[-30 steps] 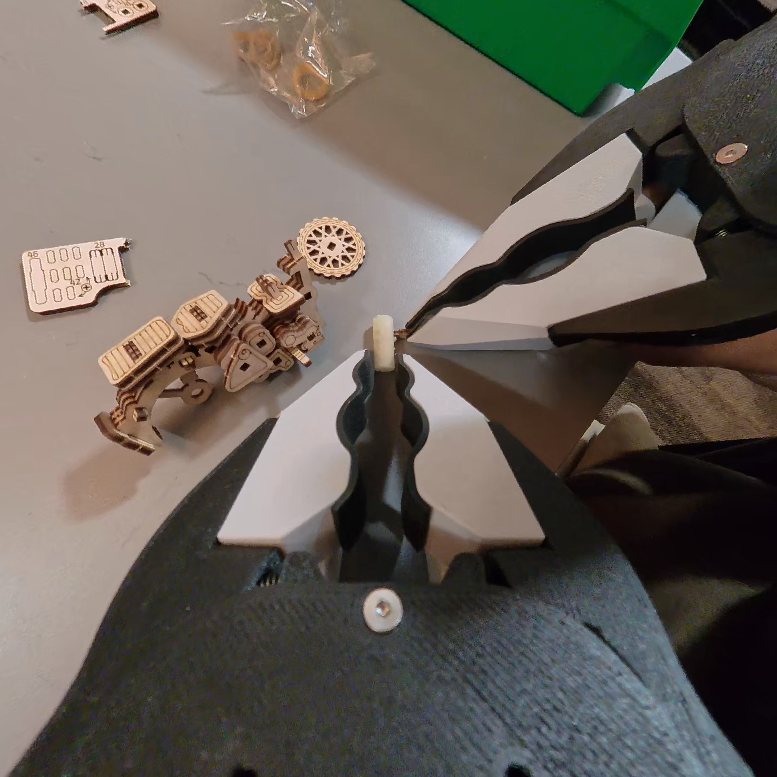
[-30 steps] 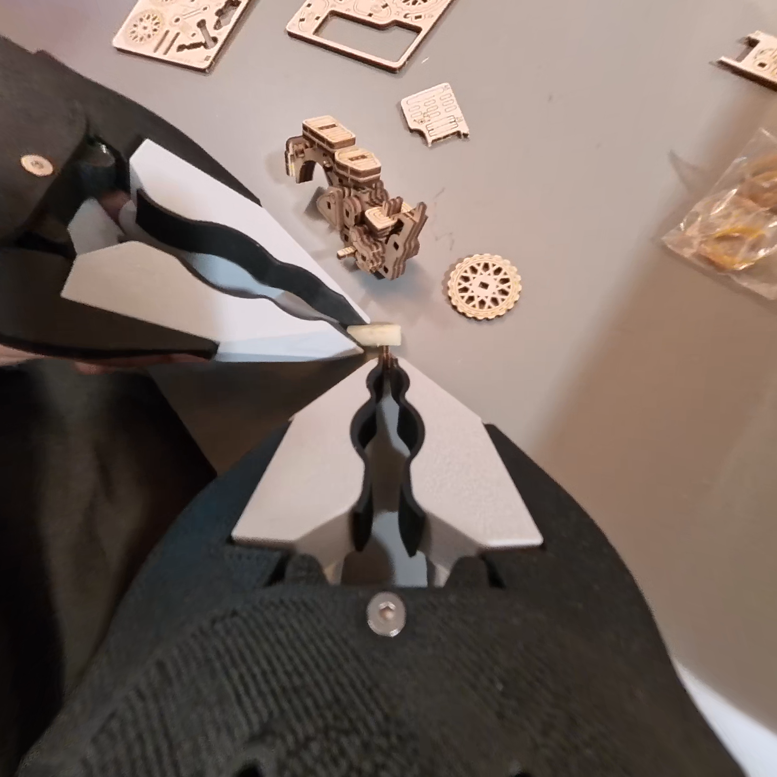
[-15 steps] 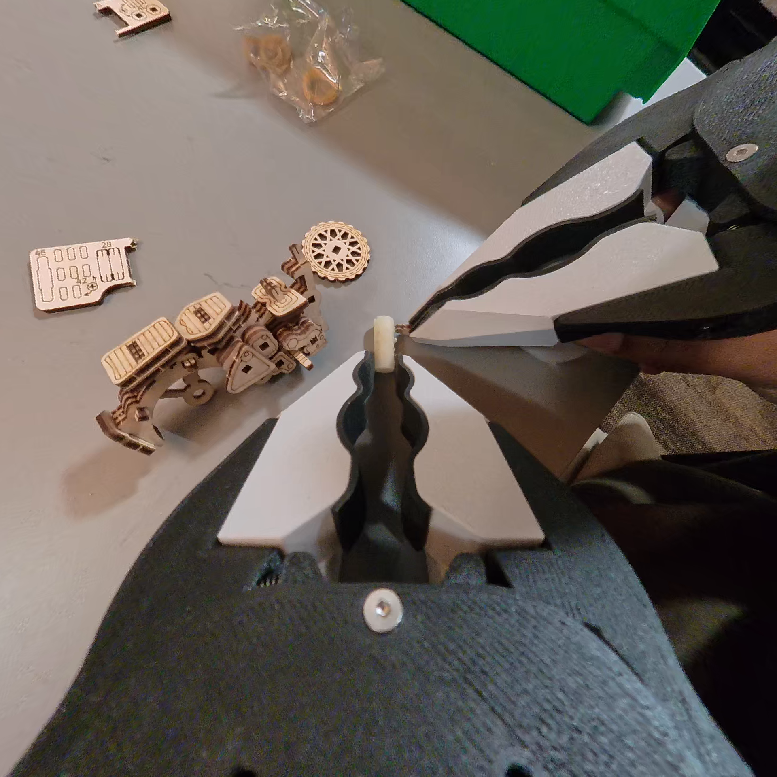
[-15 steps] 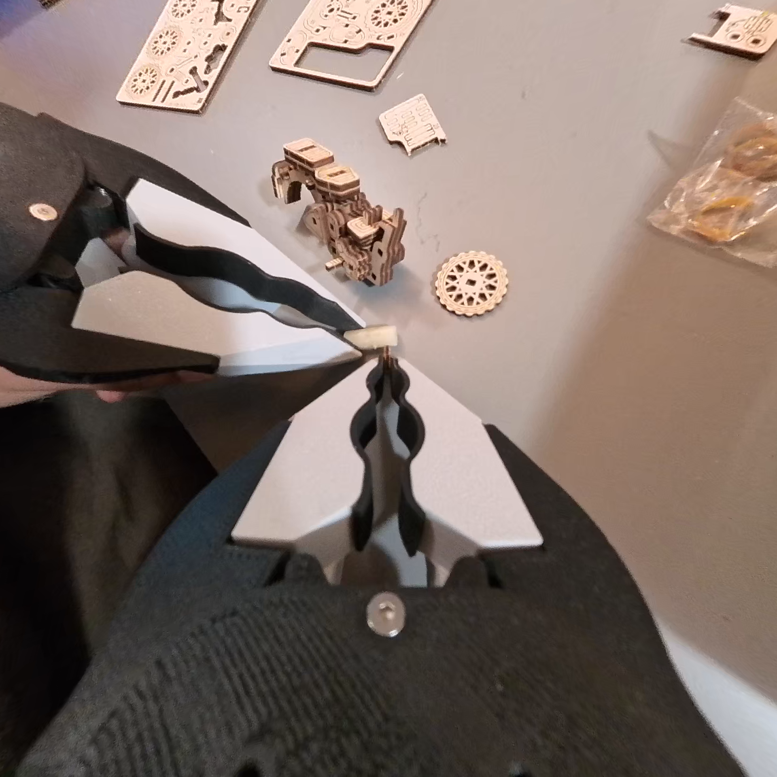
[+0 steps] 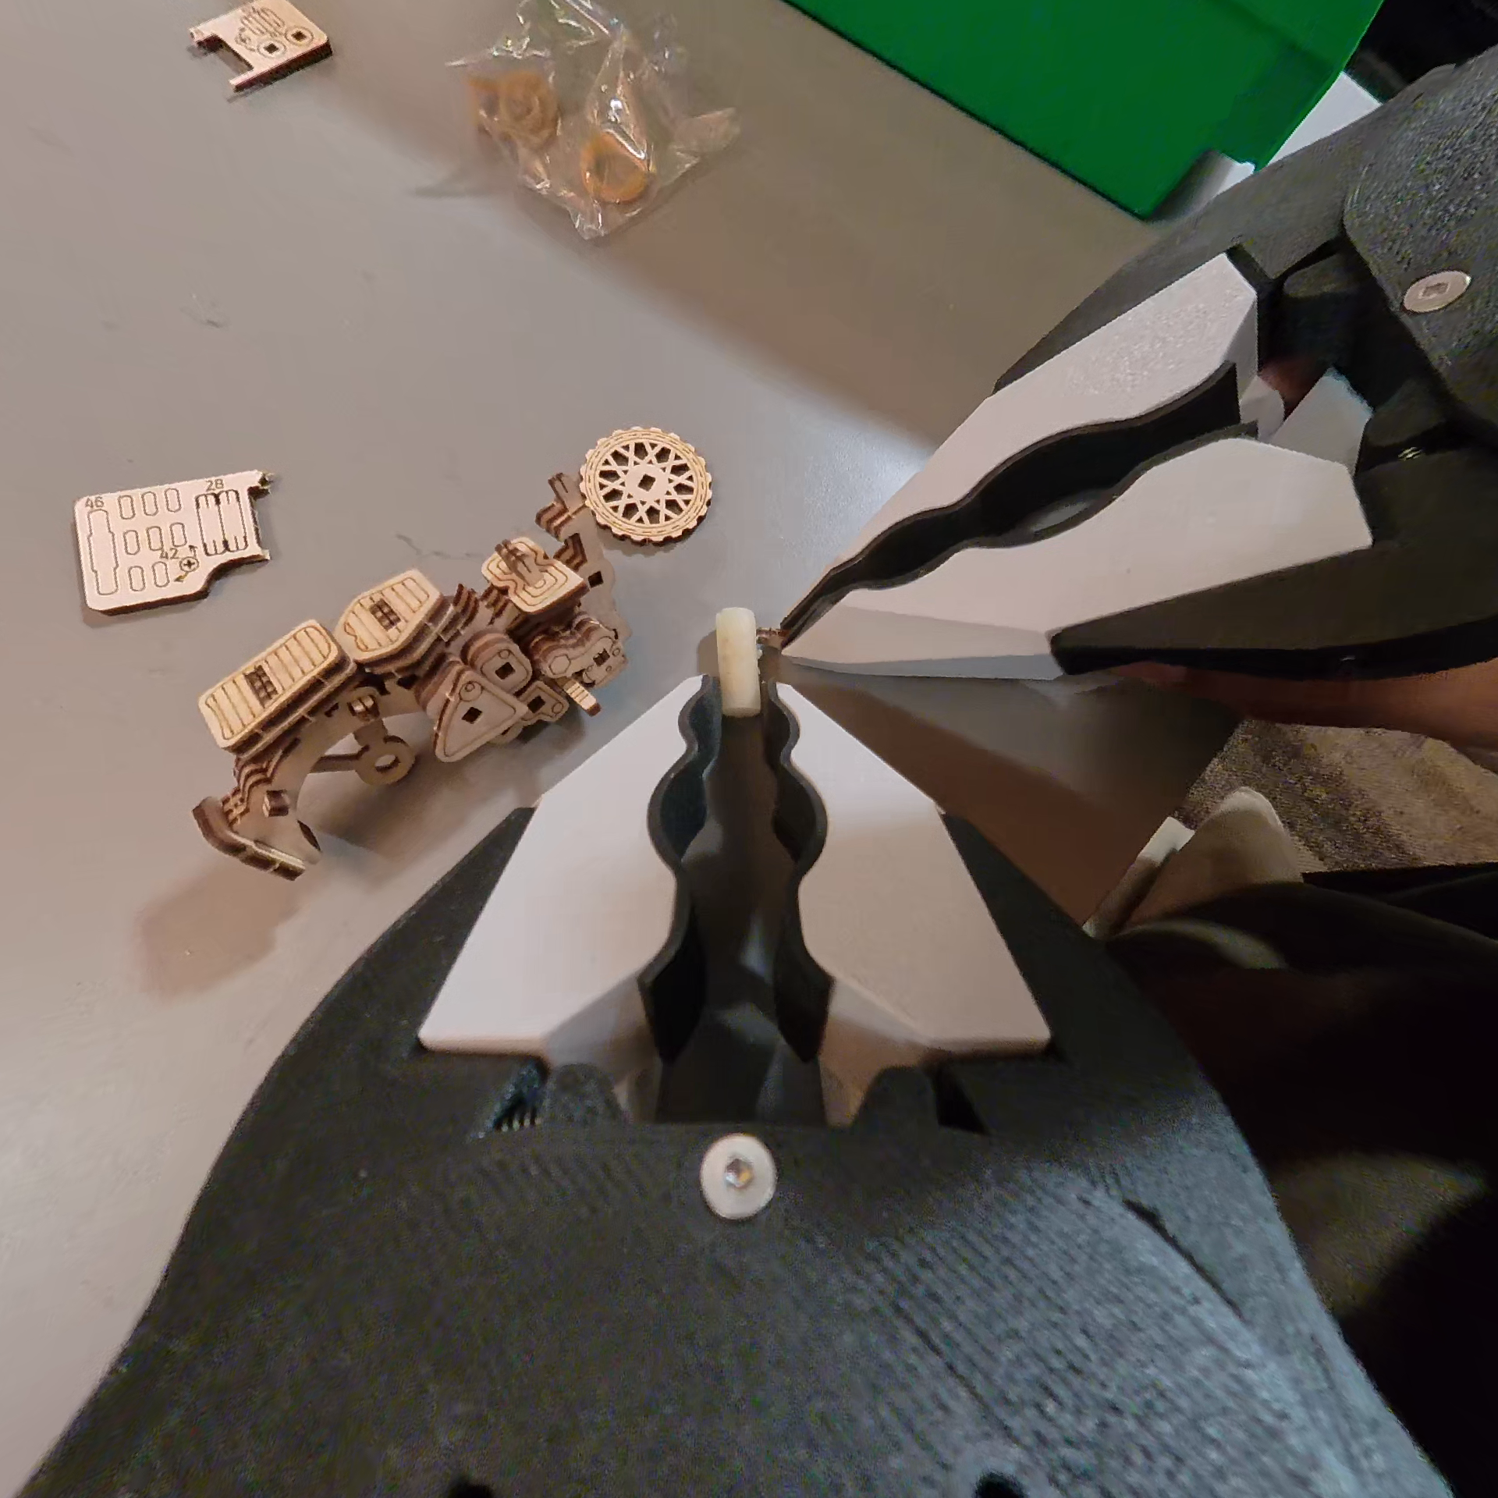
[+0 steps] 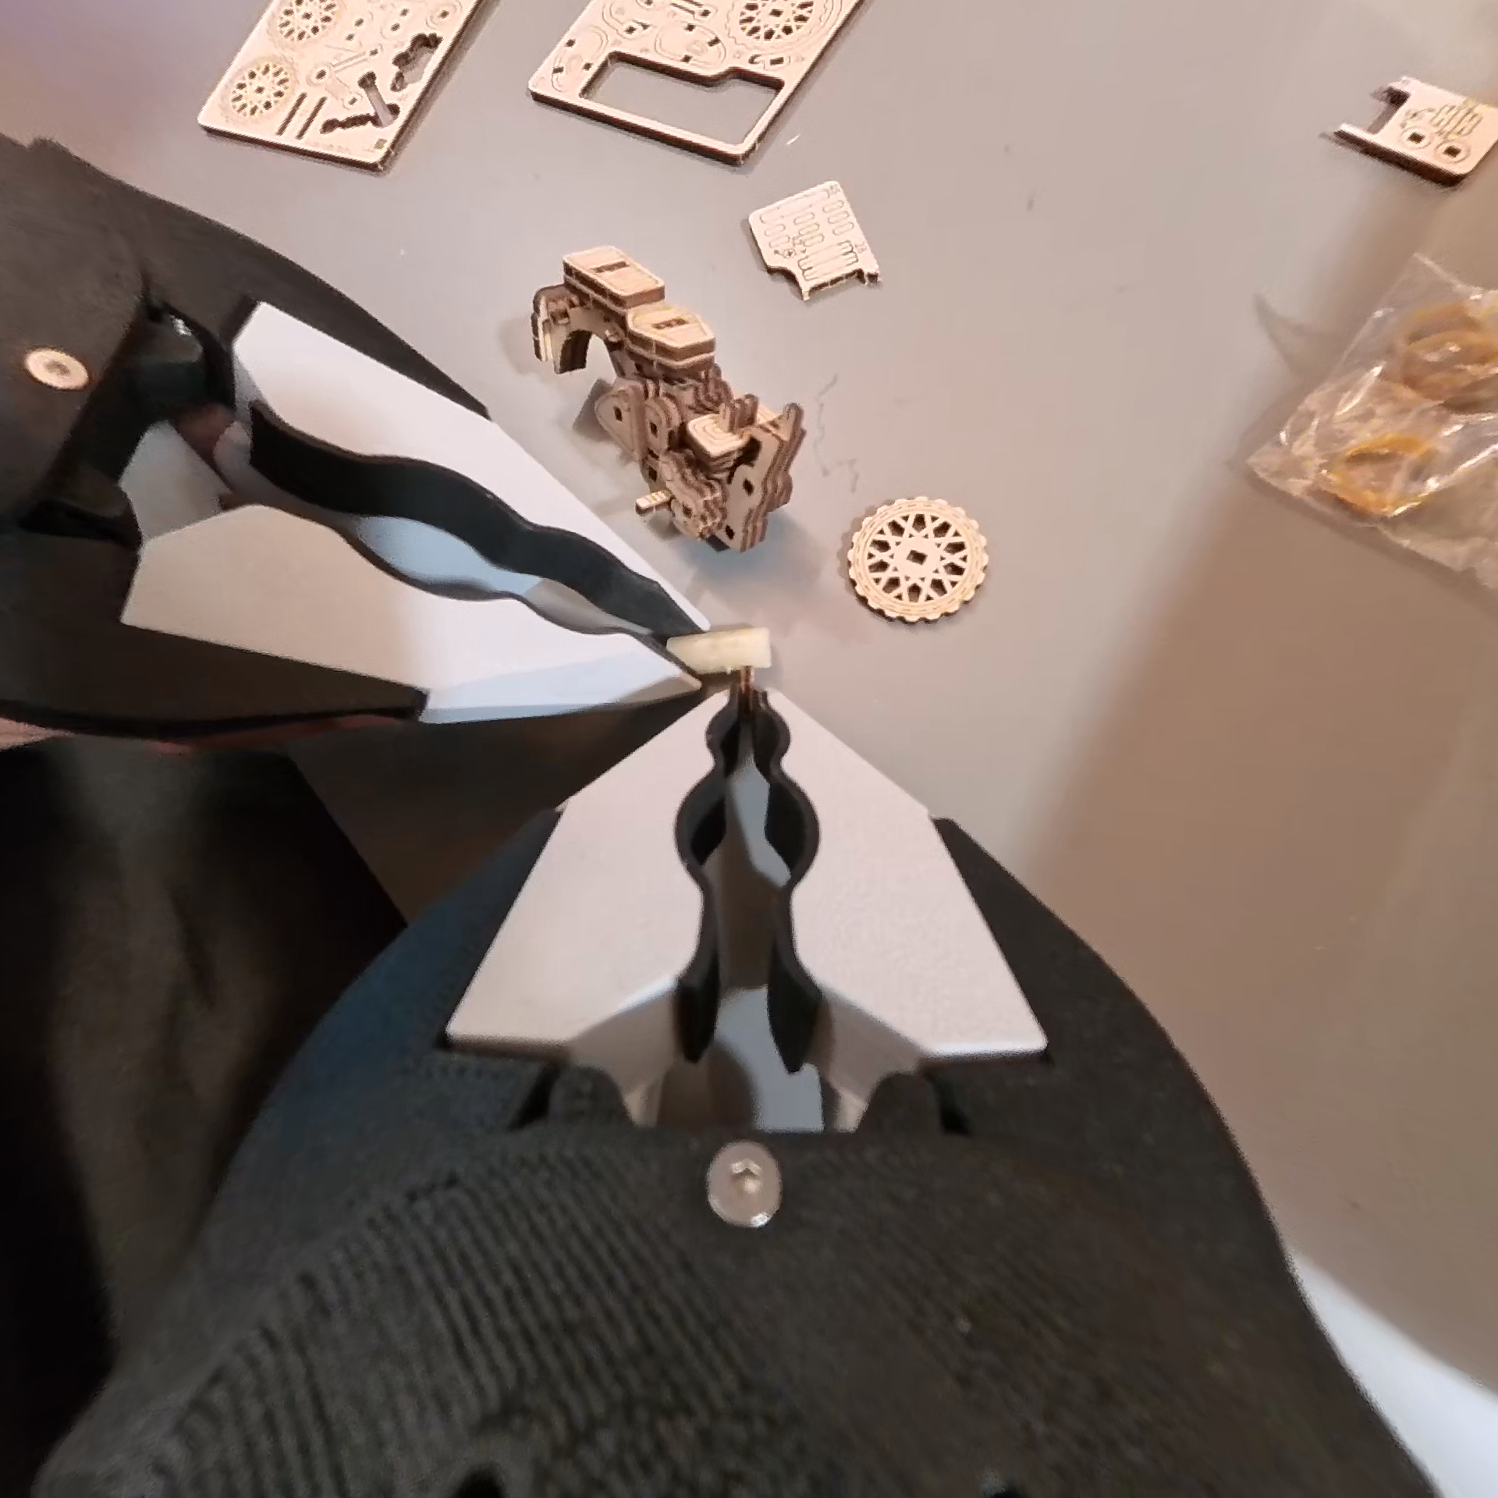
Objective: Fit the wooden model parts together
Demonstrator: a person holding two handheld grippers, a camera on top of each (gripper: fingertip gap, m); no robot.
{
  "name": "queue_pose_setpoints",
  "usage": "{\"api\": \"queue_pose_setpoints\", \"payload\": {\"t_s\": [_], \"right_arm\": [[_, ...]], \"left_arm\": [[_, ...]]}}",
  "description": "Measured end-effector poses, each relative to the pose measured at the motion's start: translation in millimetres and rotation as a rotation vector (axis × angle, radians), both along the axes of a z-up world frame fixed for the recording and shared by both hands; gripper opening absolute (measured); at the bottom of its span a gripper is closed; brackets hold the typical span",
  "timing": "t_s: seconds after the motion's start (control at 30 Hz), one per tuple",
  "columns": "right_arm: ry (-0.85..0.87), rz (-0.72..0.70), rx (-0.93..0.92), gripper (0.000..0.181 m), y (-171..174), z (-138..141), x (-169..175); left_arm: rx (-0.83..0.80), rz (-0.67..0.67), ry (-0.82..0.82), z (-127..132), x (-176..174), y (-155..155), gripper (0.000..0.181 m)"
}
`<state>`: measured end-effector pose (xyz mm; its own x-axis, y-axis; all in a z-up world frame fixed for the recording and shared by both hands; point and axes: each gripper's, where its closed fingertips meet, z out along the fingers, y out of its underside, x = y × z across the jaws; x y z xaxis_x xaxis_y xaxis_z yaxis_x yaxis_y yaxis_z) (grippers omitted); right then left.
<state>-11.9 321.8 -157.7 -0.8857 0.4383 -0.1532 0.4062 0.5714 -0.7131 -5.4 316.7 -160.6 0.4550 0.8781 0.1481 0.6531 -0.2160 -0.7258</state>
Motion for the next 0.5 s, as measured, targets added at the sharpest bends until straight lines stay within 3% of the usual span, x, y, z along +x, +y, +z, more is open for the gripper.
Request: {"api": "queue_pose_setpoints", "payload": {"t_s": [0.5], "right_arm": [[0.072, 0.038, 0.050, 0.000, -1.6, -1.2, 0.2]], "left_arm": [[-0.060, -0.023, 0.020, -0.7, 0.1, -0.2, 0.011]]}}
